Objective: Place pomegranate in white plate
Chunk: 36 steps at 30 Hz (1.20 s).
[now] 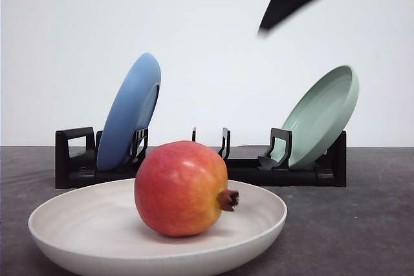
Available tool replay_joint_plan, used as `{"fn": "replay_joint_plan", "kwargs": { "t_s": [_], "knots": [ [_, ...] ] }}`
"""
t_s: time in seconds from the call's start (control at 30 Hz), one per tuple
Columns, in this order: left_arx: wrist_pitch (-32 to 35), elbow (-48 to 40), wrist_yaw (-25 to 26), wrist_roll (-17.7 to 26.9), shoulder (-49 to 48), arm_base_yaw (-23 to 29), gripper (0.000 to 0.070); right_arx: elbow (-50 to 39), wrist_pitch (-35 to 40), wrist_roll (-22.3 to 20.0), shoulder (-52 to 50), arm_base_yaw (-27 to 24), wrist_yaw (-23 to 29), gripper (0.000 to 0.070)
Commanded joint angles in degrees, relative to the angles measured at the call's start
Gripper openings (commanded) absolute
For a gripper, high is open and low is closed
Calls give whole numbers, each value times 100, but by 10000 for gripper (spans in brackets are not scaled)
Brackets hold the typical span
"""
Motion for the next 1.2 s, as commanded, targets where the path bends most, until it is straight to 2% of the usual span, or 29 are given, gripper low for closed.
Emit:
{"fn": "replay_joint_plan", "kwargs": {
  "t_s": [0.0, 0.2, 0.33, 0.5, 0.63, 0.83, 0.87, 0.9, 0.93, 0.97, 1.03, 1.17],
  "knots": [
    [92, 57, -40, -37, 37, -94, 515, -155, -39, -51, -557, 28, 5, 700],
    [138, 57, -274, -39, 37, -92, 515, -1232, 243, 513, -2531, -10, 470, 700],
    [292, 57, -389, -36, 37, -92, 515, -2182, 896, 877, -3728, -10, 608, 700],
    [309, 57, -677, -31, 37, -90, 515, -3288, 1633, 1044, -4950, -10, 623, 700],
    [310, 57, -778, 9, 37, -90, 515, -3813, 1933, 1055, -5512, -10, 716, 700],
    [309, 57, -785, 7, 36, -90, 514, -3922, 2109, 1070, -5642, -8, 737, 700],
    [303, 57, -785, 7, 36, -90, 485, -3922, 2113, 1076, -5639, -8, 735, 684],
    [301, 57, -783, 10, 37, -90, 360, -3922, 2105, 1090, -5637, -8, 737, 552],
    [301, 58, -781, 34, 37, -90, 119, -3922, 2103, 1091, -5635, -9, 733, 237],
    [304, 57, -787, 47, 36, -90, 31, -3922, 2101, 1077, -5634, -8, 729, 34],
    [305, 59, -789, 52, 35, -86, 0, -3922, 2121, 1094, -5636, -8, 753, 24],
    [303, 61, -784, 31, 35, -86, 0, -3922, 2129, 1089, -5641, -9, 749, 5]
  ]
}}
